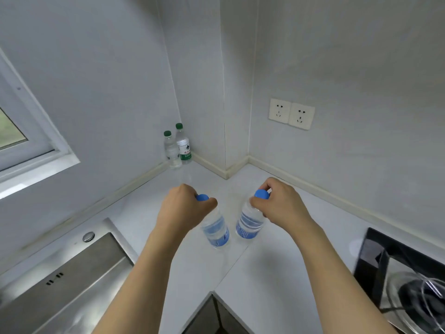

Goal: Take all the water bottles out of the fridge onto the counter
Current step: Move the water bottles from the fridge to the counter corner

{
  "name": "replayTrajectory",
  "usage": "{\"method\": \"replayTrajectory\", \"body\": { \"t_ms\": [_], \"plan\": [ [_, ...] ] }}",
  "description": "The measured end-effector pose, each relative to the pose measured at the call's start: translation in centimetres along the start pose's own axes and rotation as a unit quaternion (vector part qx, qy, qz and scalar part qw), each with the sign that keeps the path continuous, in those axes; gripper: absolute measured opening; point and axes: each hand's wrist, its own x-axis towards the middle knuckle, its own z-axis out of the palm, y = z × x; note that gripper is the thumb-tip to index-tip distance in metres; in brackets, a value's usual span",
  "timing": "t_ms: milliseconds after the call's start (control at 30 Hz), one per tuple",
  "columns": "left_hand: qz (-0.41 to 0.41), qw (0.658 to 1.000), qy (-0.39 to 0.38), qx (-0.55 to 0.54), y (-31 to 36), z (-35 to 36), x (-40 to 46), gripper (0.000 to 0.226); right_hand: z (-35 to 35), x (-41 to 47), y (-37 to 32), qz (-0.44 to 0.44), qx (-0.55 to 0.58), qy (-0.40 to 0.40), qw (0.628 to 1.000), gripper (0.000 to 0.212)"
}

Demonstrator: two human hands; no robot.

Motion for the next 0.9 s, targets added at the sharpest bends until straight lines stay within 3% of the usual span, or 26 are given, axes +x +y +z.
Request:
{"method": "replayTrajectory", "body": {
  "t_ms": [300,500,900],
  "plan": [
    [-0.018,1.0,-0.008,0.007,-5.2,-1.9,9.8,0.033,5.9,9.2,-4.5,-0.013,-0.029,-0.058,0.998,0.017],
    [-0.018,0.998,0.029,0.055,-8.0,-4.5,16.1,0.038,9.9,15.7,-9.0,-0.06,-0.095,-0.074,0.991,0.017],
    [-0.069,0.996,0.047,0.043,-14.0,-6.8,26.9,0.036,18.1,28.5,-16.5,-0.17,-0.202,-0.131,0.956,0.021]
  ]
}}
